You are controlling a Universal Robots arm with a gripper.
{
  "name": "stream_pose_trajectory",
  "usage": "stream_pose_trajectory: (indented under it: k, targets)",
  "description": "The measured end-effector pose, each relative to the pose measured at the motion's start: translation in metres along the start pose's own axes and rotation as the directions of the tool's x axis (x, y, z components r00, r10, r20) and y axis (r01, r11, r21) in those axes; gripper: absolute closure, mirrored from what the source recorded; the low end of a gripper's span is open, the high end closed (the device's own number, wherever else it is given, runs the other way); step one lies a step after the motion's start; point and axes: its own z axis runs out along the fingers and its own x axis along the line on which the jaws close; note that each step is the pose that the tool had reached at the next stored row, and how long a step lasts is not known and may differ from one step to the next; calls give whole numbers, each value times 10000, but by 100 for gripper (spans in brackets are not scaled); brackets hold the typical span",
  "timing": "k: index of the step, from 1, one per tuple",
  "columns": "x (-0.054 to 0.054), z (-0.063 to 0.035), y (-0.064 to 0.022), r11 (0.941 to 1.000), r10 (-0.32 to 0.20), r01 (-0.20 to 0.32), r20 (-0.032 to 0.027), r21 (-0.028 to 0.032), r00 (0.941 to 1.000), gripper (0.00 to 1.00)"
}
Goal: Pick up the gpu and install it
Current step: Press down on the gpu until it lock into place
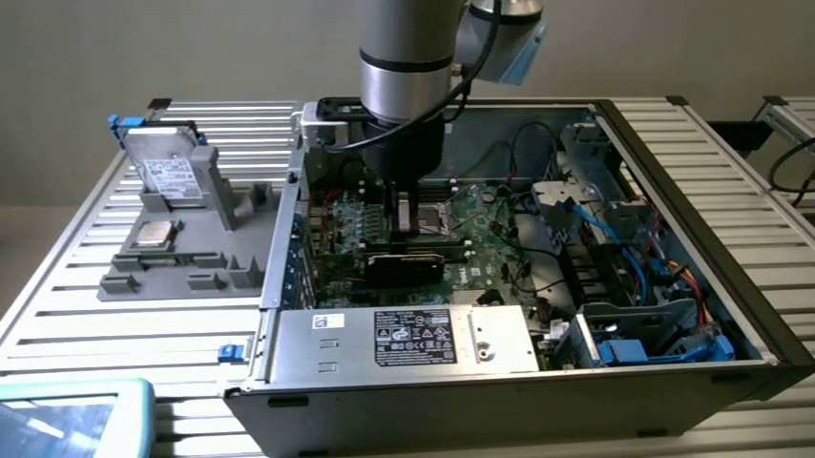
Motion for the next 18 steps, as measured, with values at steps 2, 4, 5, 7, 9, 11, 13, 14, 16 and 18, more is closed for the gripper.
stream_pose_trajectory:
  k: [2, 4, 5, 7, 9, 11, 13, 14, 16, 18]
  targets:
    - [-24, 15, 1, 10000, -1, 1, 20, 1, 10000, 89]
    - [-29, 21, 8, 10000, -2, 2, 24, 1, 10000, 89]
    - [-29, 28, 19, 10000, -1, 1, 22, 0, 10000, 89]
    - [-32, 50, 24, 10000, -2, 2, 23, 0, 10000, 89]
    - [-35, 85, 24, 10000, -2, 2, 22, 0, 10000, 89]
    - [-37, 116, 23, 10000, -4, 4, 12, -2, 10000, 89]
    - [-38, 128, 23, 10000, -3, 3, 9, -5, 10000, 89]
    - [-39, 124, 24, 10000, -2, 2, 12, -5, 10000, 89]
    - [-35, 43, 28, 10000, 1, -1, 26, 1, 10000, 89]
    - [-27, -49, 34, 10000, -1, 1, 22, -1, 10000, 89]
